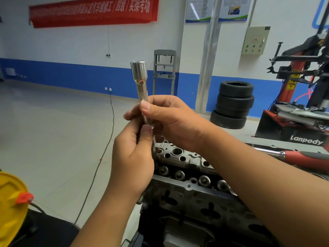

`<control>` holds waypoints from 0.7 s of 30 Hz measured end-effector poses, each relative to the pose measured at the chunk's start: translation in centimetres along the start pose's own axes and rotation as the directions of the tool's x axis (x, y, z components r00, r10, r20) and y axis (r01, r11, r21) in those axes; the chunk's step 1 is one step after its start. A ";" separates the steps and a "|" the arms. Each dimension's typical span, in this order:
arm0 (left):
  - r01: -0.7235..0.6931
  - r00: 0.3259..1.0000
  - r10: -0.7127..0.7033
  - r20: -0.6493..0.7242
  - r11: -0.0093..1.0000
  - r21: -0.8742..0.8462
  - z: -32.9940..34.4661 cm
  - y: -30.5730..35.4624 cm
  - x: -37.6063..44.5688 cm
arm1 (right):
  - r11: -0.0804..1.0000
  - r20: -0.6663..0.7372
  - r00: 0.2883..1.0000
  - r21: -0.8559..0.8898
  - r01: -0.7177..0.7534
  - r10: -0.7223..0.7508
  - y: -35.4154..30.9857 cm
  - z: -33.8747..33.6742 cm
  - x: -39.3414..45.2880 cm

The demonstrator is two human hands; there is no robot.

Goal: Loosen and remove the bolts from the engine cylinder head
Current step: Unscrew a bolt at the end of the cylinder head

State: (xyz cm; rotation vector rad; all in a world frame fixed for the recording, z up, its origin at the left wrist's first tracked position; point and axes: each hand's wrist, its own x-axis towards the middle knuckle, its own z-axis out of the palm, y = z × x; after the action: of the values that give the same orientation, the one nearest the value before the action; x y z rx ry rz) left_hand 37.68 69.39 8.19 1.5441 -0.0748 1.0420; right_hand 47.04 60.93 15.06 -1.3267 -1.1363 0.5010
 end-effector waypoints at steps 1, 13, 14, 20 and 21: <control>-0.015 1.000 0.016 -0.025 0.999 0.035 0.0 -0.1 0.0 | 1.000 -0.002 1.000 -0.008 0.000 0.000 0.1 0.0 0.1; 0.047 0.999 -0.047 -0.001 0.996 -0.072 0.0 -0.3 0.3 | 1.000 -0.049 0.999 -0.008 -0.009 0.009 0.2 0.1 0.2; 0.048 0.999 -0.049 -0.016 0.996 -0.070 -0.1 -0.4 0.3 | 1.000 -0.040 0.999 -0.010 -0.012 0.011 0.2 0.1 0.1; 0.005 0.990 -0.008 -0.139 1.000 -0.022 -0.3 -1.0 0.2 | 0.999 -0.077 0.997 -0.036 -0.018 0.015 0.3 -0.1 0.1; 0.007 0.989 -0.011 -0.148 1.000 -0.028 -0.3 -0.9 0.2 | 0.999 -0.086 0.996 -0.029 -0.013 0.011 0.3 -0.1 0.2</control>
State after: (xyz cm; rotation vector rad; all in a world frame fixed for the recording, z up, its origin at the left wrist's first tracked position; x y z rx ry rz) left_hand 38.18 70.04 7.57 1.4366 0.0209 1.1410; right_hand 47.29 61.10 14.86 -1.3692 -1.0692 0.4333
